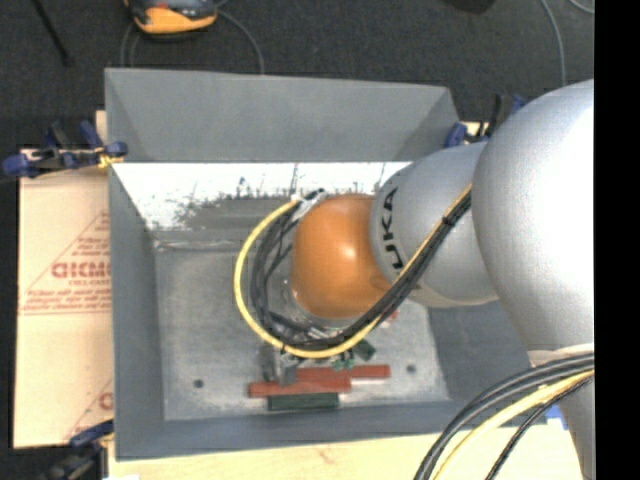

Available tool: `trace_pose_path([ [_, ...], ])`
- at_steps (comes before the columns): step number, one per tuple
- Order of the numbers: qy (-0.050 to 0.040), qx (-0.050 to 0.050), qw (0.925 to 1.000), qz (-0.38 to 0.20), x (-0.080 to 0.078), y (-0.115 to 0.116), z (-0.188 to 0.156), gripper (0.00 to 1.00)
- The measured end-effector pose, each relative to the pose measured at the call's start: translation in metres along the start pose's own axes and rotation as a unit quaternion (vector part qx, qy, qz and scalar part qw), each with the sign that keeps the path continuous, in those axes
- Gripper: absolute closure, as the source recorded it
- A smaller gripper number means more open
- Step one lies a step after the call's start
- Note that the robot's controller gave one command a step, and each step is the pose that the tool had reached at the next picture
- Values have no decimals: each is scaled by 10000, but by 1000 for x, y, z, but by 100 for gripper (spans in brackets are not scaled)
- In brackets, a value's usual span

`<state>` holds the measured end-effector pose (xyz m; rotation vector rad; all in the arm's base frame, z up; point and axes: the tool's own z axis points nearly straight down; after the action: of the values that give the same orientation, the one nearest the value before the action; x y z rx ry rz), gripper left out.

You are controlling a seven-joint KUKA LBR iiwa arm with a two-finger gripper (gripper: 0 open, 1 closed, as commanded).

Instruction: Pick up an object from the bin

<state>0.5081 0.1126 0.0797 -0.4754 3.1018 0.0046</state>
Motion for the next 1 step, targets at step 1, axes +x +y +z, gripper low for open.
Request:
trace_pose_path([
  [1,1,0,10000,7,0,0,0,100],
])
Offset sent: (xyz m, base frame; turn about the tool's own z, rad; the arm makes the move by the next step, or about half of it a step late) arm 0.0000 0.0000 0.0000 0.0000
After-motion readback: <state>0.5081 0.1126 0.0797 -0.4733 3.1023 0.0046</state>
